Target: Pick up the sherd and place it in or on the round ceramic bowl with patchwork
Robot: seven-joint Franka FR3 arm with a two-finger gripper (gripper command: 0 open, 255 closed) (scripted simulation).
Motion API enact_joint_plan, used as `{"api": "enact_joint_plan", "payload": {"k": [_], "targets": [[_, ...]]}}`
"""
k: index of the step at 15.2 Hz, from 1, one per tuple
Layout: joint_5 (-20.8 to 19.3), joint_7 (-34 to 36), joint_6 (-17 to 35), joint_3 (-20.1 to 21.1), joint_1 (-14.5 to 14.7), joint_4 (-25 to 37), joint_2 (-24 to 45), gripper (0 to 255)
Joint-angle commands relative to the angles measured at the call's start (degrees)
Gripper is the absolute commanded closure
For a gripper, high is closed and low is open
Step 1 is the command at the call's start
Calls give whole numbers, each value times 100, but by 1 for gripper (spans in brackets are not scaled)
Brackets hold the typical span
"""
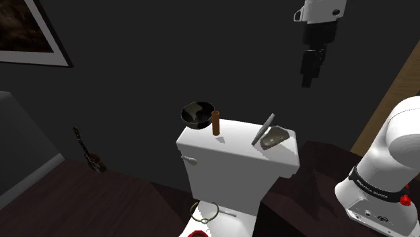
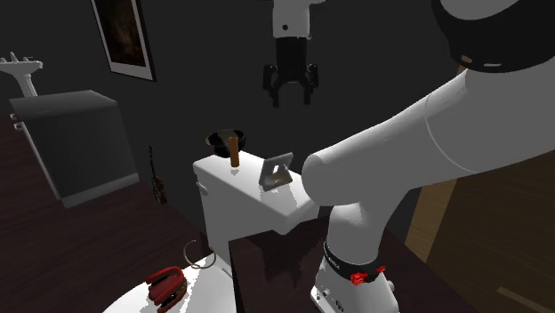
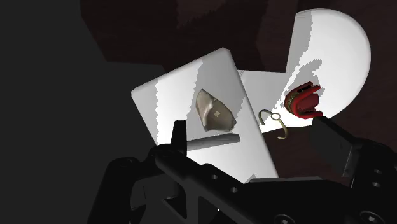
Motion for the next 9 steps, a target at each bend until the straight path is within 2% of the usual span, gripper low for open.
{"api": "enact_joint_plan", "payload": {"k": [1, 9], "targets": [[0, 0, 0, 0, 0, 0, 0, 0], [-108, -701, 2137, -122, 164, -1612, -40, 0]]}}
